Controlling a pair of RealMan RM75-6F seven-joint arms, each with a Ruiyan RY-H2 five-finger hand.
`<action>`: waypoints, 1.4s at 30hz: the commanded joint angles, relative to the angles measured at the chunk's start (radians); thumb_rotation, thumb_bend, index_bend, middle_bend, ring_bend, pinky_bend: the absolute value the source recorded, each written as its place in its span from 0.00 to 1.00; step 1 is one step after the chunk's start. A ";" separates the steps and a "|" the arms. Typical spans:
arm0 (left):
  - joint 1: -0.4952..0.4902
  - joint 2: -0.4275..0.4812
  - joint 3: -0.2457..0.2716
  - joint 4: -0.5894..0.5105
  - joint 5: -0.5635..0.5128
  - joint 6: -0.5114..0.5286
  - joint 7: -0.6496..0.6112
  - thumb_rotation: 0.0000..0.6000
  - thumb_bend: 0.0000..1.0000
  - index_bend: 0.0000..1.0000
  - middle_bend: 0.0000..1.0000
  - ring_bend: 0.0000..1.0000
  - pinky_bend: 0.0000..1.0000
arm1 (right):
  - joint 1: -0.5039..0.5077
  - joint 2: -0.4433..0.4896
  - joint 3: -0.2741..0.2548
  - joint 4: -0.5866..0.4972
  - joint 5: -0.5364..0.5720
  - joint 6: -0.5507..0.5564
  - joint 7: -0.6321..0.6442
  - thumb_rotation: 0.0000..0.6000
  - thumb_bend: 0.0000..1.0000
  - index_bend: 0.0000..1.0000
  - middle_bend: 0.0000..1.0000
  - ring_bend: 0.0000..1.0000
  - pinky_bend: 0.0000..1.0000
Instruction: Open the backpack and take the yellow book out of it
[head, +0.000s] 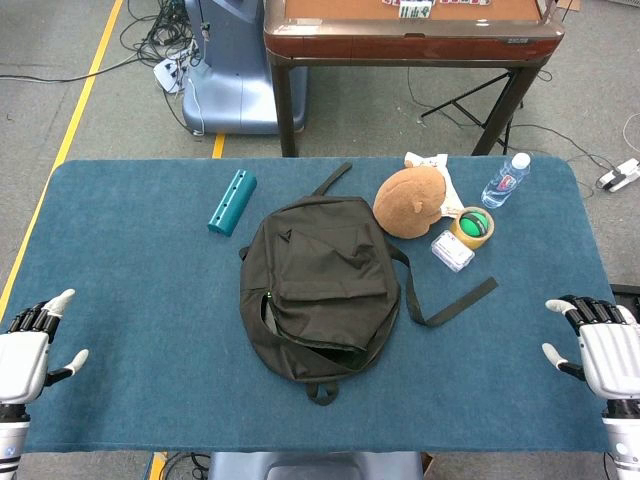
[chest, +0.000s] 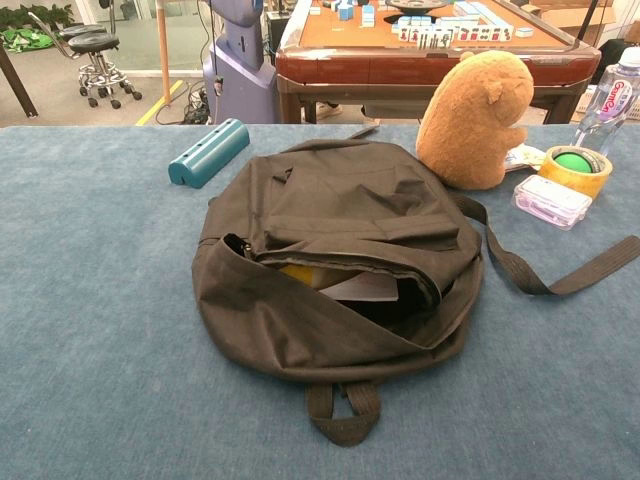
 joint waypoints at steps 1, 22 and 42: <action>-0.002 0.001 0.000 -0.001 0.001 -0.002 0.003 1.00 0.24 0.11 0.19 0.18 0.19 | -0.001 -0.001 -0.001 0.002 0.002 -0.001 0.002 1.00 0.17 0.31 0.29 0.24 0.24; -0.122 0.026 -0.017 0.024 0.116 -0.078 -0.142 1.00 0.24 0.12 0.19 0.18 0.19 | 0.007 0.028 0.024 -0.024 0.000 0.009 -0.024 1.00 0.17 0.31 0.29 0.24 0.24; -0.456 -0.072 -0.027 -0.021 0.283 -0.352 -0.264 1.00 0.24 0.11 0.19 0.18 0.19 | 0.112 0.104 0.063 -0.142 -0.007 -0.101 -0.095 1.00 0.17 0.31 0.29 0.24 0.24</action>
